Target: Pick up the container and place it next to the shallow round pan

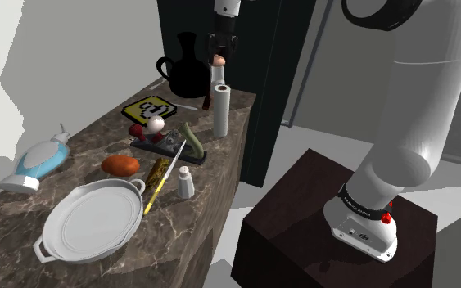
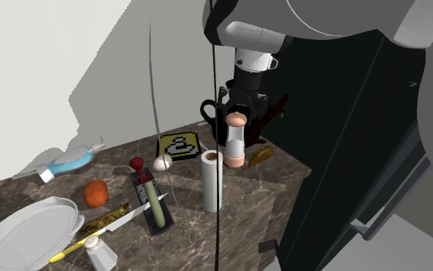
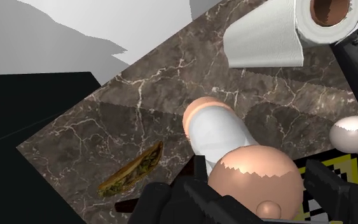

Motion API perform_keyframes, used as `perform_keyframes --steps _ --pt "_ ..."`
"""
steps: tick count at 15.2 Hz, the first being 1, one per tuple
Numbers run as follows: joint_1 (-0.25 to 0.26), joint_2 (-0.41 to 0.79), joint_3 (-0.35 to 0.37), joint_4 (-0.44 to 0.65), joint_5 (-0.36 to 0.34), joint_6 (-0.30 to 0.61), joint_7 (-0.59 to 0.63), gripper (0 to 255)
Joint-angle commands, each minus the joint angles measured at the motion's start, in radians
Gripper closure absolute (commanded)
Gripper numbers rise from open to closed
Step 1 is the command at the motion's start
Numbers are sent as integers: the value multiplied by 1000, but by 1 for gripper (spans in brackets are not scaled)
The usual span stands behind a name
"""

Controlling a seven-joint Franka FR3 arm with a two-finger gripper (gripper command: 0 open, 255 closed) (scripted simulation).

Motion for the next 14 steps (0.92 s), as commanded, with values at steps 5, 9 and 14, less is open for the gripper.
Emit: perform_keyframes --steps 5,9,14 --pt "-4 1 -1 84 -3 -83 12 255" --pt "-7 8 -2 148 -3 -139 20 255" --pt "-13 24 -2 241 -2 -214 30 255"
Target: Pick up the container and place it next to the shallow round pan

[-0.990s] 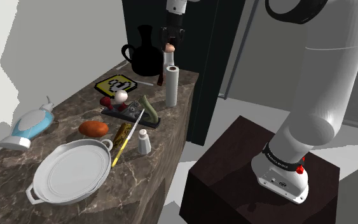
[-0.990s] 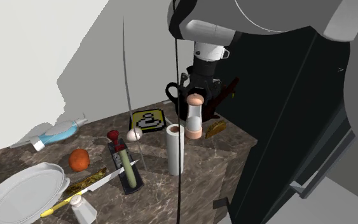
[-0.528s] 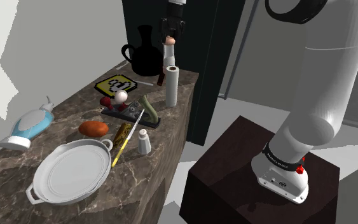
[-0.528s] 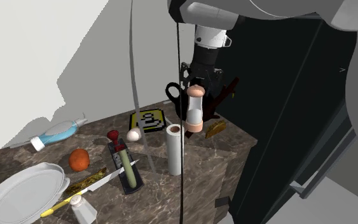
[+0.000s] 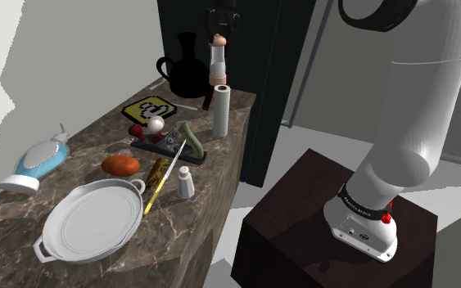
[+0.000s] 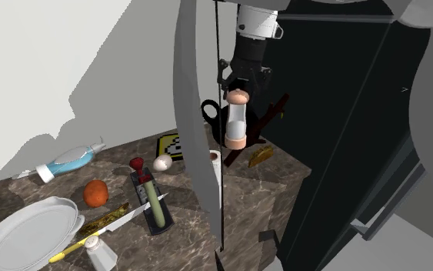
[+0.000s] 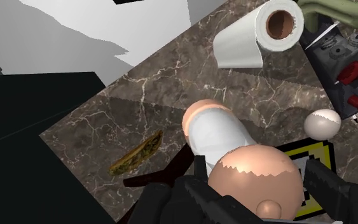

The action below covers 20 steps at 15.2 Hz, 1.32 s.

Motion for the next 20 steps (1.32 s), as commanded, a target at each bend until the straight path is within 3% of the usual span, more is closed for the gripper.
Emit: perform_keyframes --steps 1,13,16,18,19,20 --pt "-4 10 0 41 1 -31 3 255" --pt "-32 123 4 385 19 -260 35 255" --pt "-48 194 9 548 30 -351 50 255" --pt "-71 293 21 746 42 -448 71 255" --pt "-29 157 8 510 26 -347 65 255" --pt "2 89 0 398 19 -301 73 255"
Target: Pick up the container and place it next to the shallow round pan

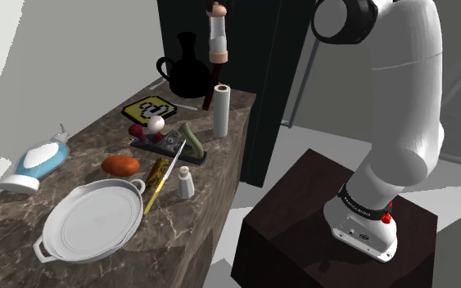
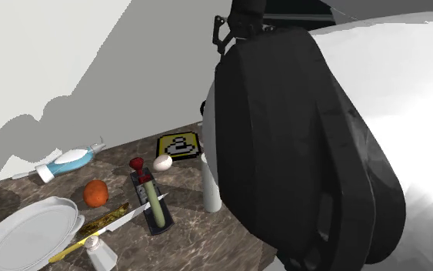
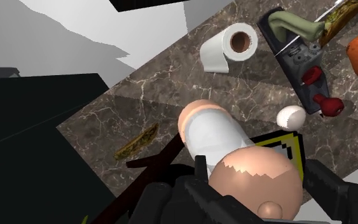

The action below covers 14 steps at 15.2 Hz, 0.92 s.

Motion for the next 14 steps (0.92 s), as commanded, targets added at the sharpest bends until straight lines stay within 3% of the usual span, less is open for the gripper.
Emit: perform_keyframes --steps 1,6,14 --pt "57 -146 -11 -242 -18 101 13 255" --pt "148 -331 17 -516 -52 207 98 255" --pt "256 -515 92 -763 -79 298 263 255"
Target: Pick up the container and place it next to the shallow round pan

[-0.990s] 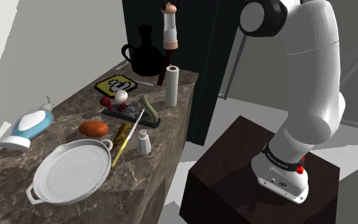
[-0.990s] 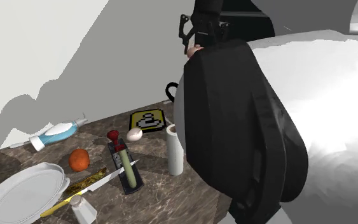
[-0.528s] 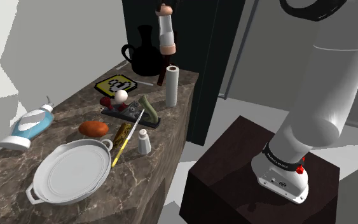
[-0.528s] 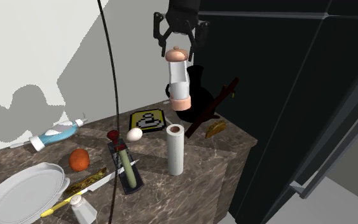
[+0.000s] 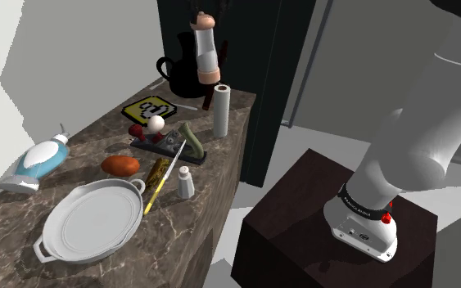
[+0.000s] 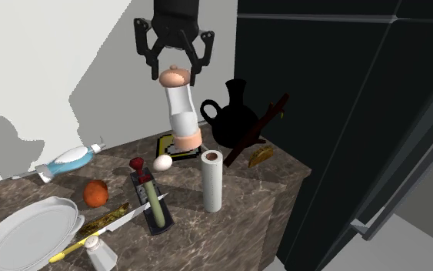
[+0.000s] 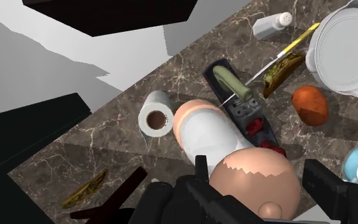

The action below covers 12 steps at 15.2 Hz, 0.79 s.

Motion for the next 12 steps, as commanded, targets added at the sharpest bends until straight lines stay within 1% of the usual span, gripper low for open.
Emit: perform_keyframes --steps 1,6,12 --pt "23 -27 21 -31 -3 11 44 255" --pt "80 -95 80 -115 -7 44 156 255" --pt "145 -140 157 -170 -7 75 295 255"
